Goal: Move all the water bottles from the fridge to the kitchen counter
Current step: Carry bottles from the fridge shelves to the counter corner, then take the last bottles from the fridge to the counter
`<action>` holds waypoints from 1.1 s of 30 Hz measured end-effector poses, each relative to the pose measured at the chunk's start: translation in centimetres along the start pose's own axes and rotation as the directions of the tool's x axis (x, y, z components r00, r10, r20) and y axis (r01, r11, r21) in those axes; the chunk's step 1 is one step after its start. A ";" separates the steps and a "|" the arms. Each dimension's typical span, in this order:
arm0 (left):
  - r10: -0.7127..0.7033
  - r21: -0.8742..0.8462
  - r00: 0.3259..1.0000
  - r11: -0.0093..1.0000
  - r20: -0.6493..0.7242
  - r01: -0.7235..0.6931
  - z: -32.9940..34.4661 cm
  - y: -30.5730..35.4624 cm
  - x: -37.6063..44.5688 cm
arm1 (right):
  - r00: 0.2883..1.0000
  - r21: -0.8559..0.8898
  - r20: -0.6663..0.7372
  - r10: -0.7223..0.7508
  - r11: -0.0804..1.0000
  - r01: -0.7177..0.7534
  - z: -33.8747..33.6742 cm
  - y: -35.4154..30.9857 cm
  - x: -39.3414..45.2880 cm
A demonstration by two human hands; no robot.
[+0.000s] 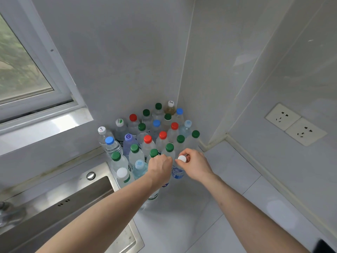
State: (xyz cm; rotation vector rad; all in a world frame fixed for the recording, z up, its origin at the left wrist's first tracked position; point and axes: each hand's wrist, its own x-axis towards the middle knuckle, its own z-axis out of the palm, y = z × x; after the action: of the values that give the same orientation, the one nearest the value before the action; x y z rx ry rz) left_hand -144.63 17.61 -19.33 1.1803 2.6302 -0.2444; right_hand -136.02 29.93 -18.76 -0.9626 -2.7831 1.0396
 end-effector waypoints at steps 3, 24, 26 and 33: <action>-0.008 -0.028 1.000 1.000 0.011 0.009 -0.1 -0.1 0.0 | 1.000 0.023 0.016 0.007 1.000 -0.008 -0.2 0.7 0.0; 0.004 -0.346 0.955 0.932 -0.298 -0.111 -4.1 -1.0 -9.0 | 0.994 0.157 -0.018 0.105 0.982 -0.101 -4.2 2.5 -12.8; 0.029 -0.349 0.952 0.927 -0.305 -0.140 -4.6 0.2 -11.1 | 0.994 0.180 -0.019 0.105 0.978 -0.100 -5.4 3.2 -15.3; 0.196 -0.342 0.922 0.886 -0.334 -0.312 -5.4 6.1 -16.1 | 0.987 0.225 -0.096 0.126 0.969 -0.101 -9.2 6.3 -23.9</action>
State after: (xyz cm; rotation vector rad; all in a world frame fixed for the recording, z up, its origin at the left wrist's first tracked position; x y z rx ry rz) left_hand -130.57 11.57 -9.83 1.4844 2.5370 0.5207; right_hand -111.17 25.75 -10.89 -1.1219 -2.4867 1.2371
